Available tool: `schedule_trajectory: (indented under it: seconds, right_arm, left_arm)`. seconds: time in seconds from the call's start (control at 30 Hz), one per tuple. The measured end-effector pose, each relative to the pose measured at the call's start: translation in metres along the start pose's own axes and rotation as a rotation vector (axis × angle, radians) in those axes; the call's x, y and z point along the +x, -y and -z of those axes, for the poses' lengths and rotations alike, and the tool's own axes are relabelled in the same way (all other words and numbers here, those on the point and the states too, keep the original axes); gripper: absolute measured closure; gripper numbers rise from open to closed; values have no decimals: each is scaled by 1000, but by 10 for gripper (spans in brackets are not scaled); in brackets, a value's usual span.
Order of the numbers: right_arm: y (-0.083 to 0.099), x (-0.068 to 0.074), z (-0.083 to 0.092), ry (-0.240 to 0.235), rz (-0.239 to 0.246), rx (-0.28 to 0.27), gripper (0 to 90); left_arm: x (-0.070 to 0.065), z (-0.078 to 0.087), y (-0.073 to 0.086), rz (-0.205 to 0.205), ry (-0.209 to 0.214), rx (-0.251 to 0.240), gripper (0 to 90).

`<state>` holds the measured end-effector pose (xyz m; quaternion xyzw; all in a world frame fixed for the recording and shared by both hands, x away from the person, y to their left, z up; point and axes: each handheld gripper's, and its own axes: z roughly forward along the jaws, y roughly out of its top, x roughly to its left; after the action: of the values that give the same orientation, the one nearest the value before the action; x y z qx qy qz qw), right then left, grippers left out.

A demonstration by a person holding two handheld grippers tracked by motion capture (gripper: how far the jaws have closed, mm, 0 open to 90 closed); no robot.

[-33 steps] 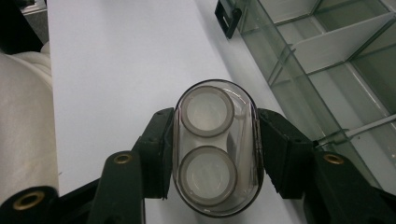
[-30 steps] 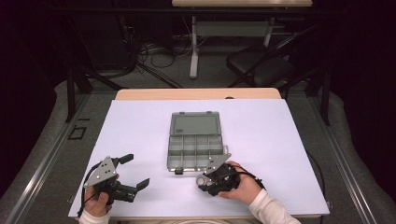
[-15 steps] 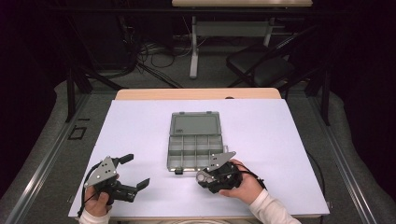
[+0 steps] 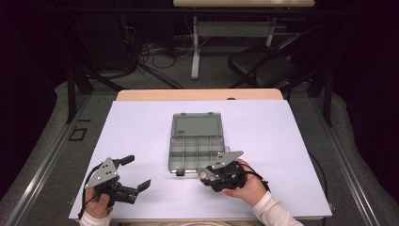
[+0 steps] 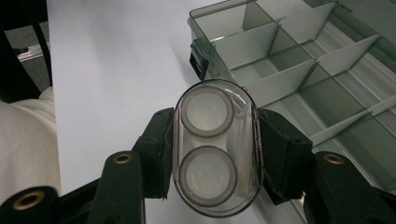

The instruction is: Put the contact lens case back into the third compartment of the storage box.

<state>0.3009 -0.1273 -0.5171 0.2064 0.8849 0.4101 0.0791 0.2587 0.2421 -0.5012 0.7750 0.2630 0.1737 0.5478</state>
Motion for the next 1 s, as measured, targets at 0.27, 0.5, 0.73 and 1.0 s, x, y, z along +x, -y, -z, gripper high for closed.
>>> schedule_trajectory:
  seconds: [0.27, 0.5, 0.73, 1.0]
  right_arm:
    - [-1, -3, 5, 25, -23, -35, 487]
    - [-2, -6, 9, 47, -35, -49, 487]
    - [-5, -10, 13, 61, -44, -59, 487]
    - [-9, -14, 16, 78, -49, -60, 487]
  left_arm:
    - [0, 0, 0, -1, -1, -1, 2]
    - [0, 0, 0, 0, -1, -2, 2]
    - [0, 0, 0, 1, -2, -2, 2]
    - [0, 0, 0, 0, -2, 0, 2]
